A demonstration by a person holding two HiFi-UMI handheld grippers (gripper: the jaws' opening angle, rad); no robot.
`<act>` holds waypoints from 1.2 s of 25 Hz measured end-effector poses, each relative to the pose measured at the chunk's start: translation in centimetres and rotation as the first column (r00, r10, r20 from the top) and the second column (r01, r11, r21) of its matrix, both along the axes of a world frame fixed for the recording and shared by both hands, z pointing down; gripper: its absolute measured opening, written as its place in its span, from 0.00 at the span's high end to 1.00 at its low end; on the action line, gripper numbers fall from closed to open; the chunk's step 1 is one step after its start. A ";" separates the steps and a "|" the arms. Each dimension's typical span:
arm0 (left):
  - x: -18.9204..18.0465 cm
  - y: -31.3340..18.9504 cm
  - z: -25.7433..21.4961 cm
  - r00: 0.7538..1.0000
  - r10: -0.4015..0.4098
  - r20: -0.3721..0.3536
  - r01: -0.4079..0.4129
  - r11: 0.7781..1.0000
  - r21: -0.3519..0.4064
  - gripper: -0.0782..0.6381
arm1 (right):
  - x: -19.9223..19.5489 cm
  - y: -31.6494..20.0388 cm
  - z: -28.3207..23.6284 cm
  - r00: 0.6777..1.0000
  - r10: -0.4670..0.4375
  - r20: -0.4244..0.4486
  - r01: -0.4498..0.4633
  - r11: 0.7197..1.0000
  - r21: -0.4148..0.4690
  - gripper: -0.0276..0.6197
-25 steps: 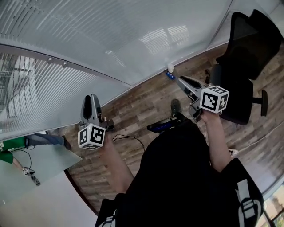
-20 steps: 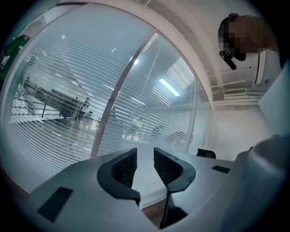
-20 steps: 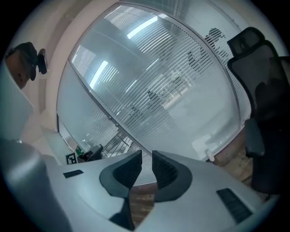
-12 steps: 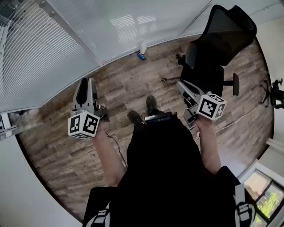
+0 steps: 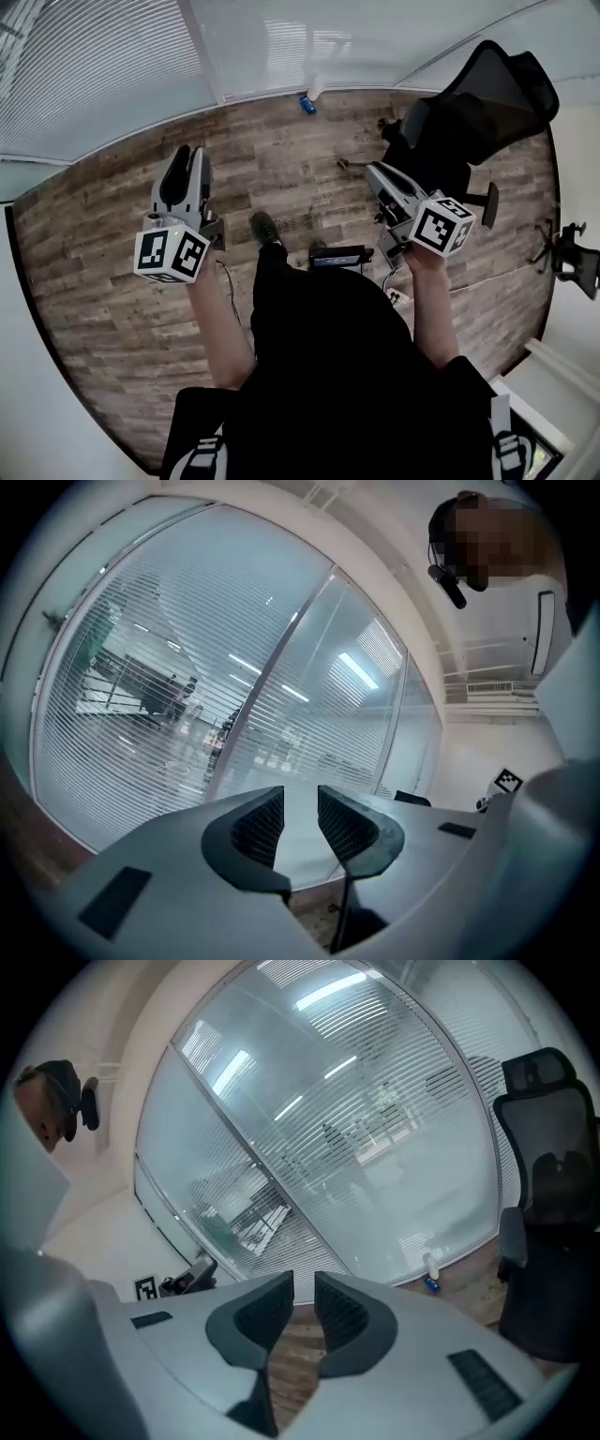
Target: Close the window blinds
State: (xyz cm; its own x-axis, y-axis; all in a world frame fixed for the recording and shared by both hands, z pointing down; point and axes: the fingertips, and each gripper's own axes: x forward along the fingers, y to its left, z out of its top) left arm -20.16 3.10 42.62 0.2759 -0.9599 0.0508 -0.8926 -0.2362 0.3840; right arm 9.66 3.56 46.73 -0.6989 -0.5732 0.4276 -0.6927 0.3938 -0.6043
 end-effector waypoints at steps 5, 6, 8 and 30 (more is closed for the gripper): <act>3.1 5.1 -2.1 0.995 -0.007 0.104 0.007 1.000 -0.004 0.72 | 1.2 3.6 0.1 0.995 -0.057 0.085 0.056 0.998 0.014 0.84; 4.1 6.4 -2.9 0.991 -0.001 0.134 0.001 1.000 -0.001 0.72 | 1.6 4.5 -0.1 0.992 -0.067 0.107 0.065 0.998 0.022 0.84; 6.5 9.4 -4.2 0.980 0.017 0.197 -0.019 1.000 0.005 0.72 | 2.7 6.3 -0.2 0.985 -0.083 0.152 0.079 0.996 0.034 0.84; 11.2 22.8 -7.0 0.888 0.316 0.334 -0.340 0.940 0.015 0.73 | 6.1 20.3 -1.7 0.971 0.091 0.221 -0.114 0.989 0.091 0.91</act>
State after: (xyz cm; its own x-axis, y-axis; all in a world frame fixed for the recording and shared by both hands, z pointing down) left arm -8.99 25.87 35.61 0.5555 -0.8219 0.1257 -0.8313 -0.5526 0.0606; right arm 15.76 23.89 45.00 -0.7034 -0.6796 0.2080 -0.5900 0.3952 -0.7041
